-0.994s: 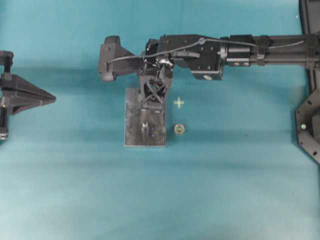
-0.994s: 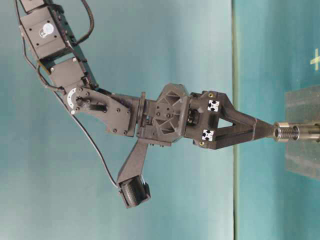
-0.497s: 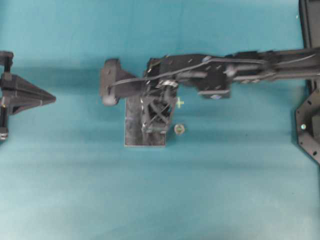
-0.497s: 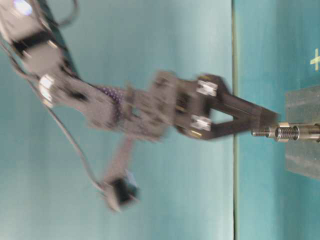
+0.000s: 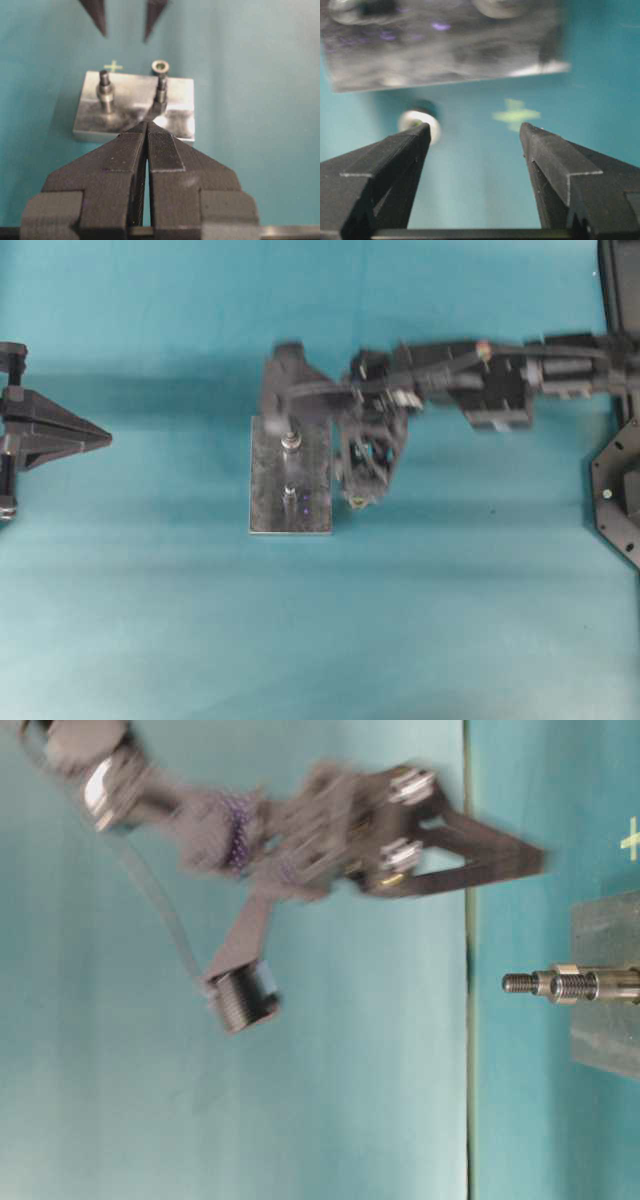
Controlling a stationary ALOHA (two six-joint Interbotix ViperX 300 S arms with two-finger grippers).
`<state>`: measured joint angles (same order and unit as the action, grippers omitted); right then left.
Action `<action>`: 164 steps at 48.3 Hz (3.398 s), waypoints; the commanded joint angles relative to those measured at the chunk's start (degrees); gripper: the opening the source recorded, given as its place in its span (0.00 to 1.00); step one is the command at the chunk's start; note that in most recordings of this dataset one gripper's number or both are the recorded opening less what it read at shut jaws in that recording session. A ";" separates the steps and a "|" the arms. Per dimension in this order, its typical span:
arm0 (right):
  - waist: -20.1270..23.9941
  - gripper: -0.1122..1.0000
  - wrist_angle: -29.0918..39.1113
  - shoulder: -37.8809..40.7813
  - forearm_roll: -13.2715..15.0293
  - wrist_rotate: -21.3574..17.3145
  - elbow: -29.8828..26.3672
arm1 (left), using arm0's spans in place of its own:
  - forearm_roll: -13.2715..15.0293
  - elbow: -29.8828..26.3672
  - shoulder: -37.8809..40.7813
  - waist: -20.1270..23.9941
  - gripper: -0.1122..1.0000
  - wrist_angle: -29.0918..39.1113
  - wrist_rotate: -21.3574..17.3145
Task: Insert the washer onto the shaft.
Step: 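Move the right gripper back to the remaining washer on the table, then close the right gripper on the second washer and lift it, then carry the second washer over the lower steel shaft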
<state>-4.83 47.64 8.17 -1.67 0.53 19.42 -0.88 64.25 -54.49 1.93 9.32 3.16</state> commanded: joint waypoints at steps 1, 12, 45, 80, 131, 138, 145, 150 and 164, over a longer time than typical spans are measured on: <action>1.05 0.79 -4.39 -3.08 -0.18 -1.93 2.46 | -0.09 -0.62 0.26 0.09 0.10 -0.26 0.18; 2.64 0.80 -10.63 -4.22 -0.18 -5.71 8.26 | -0.09 -0.62 0.35 0.09 0.10 -0.26 0.09; 5.71 0.79 -13.71 1.32 0.09 -6.06 9.14 | -0.09 -0.70 0.26 0.09 0.10 -0.26 0.44; 5.80 0.42 -13.54 2.64 0.18 -6.15 9.32 | -0.09 -0.88 0.26 0.09 0.10 -0.26 0.44; 5.19 0.41 -1.41 -2.81 2.11 -4.75 -5.36 | -0.09 -0.97 0.18 0.09 0.10 -0.26 0.44; 5.36 0.41 0.53 -1.32 2.11 -3.52 -9.58 | -0.09 -1.05 0.18 0.09 0.10 -0.35 0.44; 5.54 0.41 2.64 0.88 2.20 -1.49 -12.39 | -0.09 -0.97 0.18 0.09 0.10 -0.26 0.44; 5.89 0.41 3.60 2.11 2.20 -0.44 -13.45 | -0.09 -0.97 0.18 0.09 0.10 -0.26 0.53; 5.80 0.41 3.08 4.22 2.11 0.35 -14.33 | -0.09 -0.97 0.18 0.09 0.10 -0.35 0.44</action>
<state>0.88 51.15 13.10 0.53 0.09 6.77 -0.79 64.34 -54.58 1.93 9.32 3.52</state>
